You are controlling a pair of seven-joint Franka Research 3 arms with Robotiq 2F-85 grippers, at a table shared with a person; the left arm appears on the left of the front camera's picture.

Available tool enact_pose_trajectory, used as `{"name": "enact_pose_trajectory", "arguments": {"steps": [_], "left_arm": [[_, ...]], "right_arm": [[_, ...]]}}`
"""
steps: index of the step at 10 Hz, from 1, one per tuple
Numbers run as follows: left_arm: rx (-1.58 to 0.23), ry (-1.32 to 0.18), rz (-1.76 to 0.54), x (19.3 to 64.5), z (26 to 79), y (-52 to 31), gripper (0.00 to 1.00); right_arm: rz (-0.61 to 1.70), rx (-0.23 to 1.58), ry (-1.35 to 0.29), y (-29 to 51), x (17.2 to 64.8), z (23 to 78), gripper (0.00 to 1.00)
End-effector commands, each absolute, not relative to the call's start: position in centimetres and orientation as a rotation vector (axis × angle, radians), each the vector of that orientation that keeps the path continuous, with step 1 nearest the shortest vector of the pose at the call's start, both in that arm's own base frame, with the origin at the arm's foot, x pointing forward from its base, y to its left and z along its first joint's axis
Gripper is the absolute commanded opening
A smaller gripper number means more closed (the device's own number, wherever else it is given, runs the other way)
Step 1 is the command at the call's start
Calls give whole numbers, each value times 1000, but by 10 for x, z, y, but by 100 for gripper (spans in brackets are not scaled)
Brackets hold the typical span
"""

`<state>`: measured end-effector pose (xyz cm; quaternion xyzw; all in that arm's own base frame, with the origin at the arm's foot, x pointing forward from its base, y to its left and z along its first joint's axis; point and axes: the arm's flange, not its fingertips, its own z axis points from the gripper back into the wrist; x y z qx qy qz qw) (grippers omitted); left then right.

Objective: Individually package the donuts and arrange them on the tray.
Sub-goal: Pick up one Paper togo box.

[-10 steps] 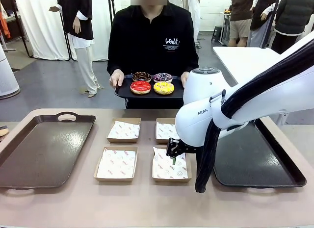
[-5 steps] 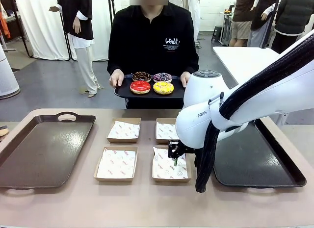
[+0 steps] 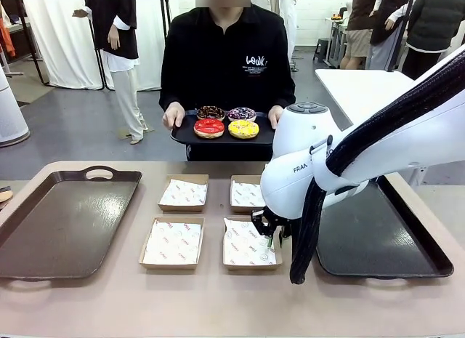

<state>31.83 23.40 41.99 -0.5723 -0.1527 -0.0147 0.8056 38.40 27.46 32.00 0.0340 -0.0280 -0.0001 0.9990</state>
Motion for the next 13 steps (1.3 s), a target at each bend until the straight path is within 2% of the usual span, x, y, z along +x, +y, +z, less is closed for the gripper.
{"name": "enact_pose_trajectory", "arguments": {"steps": [1, 5, 9, 13], "left_arm": [[-1234, -340, -31, 318, 421, 235, 100], [-1234, -340, -31, 318, 421, 235, 100], [-1234, -340, -31, 318, 421, 235, 100], [-1234, -340, -31, 318, 421, 235, 100]], "right_arm": [[-10, 68, -76, 274, 383, 322, 0], [-37, 87, -73, 268, 376, 335, 0], [40, 87, -87, 260, 345, 406, 0], [52, 75, -117, 253, 342, 481, 0]]}}
